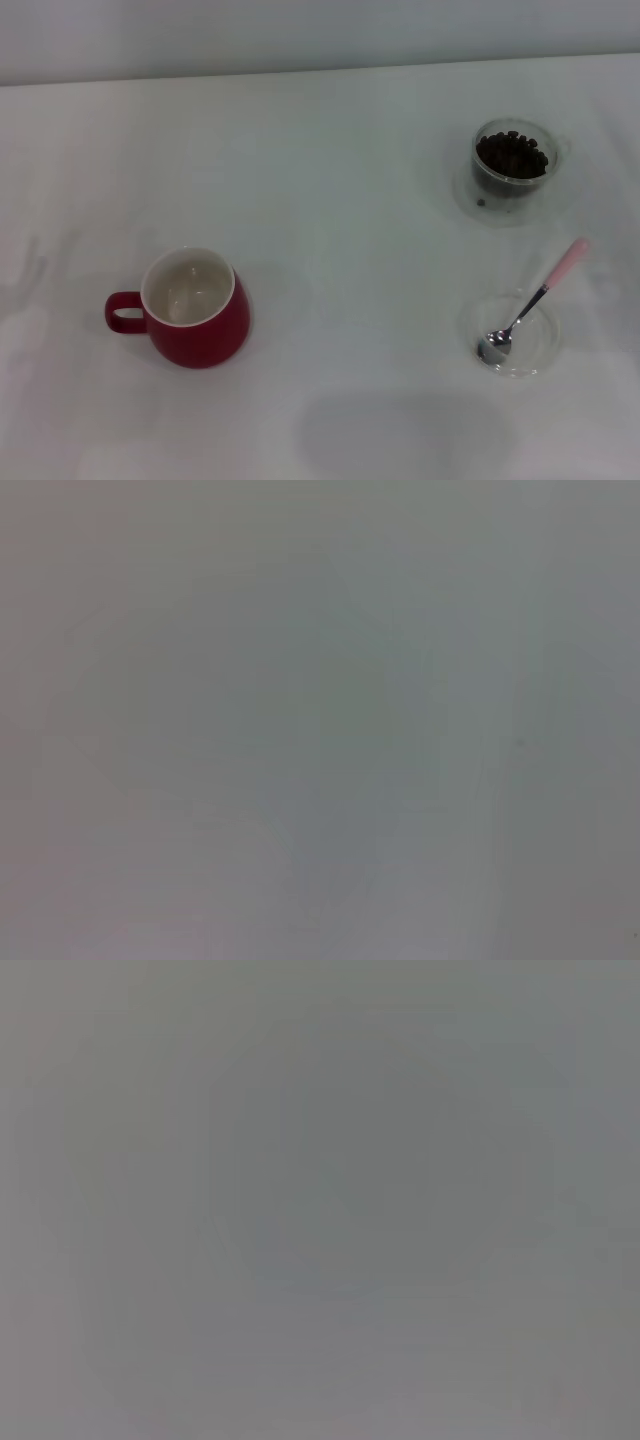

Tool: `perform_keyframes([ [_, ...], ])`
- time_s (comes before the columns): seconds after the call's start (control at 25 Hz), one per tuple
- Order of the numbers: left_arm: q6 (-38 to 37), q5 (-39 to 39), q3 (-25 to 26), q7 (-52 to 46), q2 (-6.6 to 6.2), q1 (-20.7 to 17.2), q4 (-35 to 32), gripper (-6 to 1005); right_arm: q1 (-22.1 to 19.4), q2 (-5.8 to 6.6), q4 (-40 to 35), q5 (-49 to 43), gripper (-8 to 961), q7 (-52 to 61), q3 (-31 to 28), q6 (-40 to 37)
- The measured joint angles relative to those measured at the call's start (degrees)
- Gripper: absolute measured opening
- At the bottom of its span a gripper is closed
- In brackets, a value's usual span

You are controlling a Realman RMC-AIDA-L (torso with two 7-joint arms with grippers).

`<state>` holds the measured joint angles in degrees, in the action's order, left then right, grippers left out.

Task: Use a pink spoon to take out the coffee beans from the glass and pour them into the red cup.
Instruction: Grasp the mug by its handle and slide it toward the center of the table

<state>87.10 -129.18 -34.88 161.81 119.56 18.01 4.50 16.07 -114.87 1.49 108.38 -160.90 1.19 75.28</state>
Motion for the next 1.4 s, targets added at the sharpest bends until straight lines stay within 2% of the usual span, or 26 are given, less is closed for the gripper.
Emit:
perform_keyframes([
  [0.44, -0.1, 0.0, 0.0, 0.0, -0.03, 0.3, 0.1, 890, -0.1, 0.0, 0.4, 0.1, 868, 0.0, -0.3, -0.3],
  [0.76, 0.9, 0.6, -0.3, 0.0, 0.06, -0.9, 0.1, 890, -0.4, 0.0, 0.5, 0.1, 868, 0.0, -0.3, 0.0],
  [1.16, 5.0, 6.5, -0.5, 0.0, 0.24, -5.0, 3.2, 891, -0.8, 0.07, -0.5, 0.1, 868, 0.1, -0.4, -0.2],
  [1.4, 3.2, 10.7, -0.5, 0.0, 0.31, -5.5, 6.5, 891, -0.4, 0.09, -0.9, 0.0, 868, 0.0, -0.4, -1.0],
])
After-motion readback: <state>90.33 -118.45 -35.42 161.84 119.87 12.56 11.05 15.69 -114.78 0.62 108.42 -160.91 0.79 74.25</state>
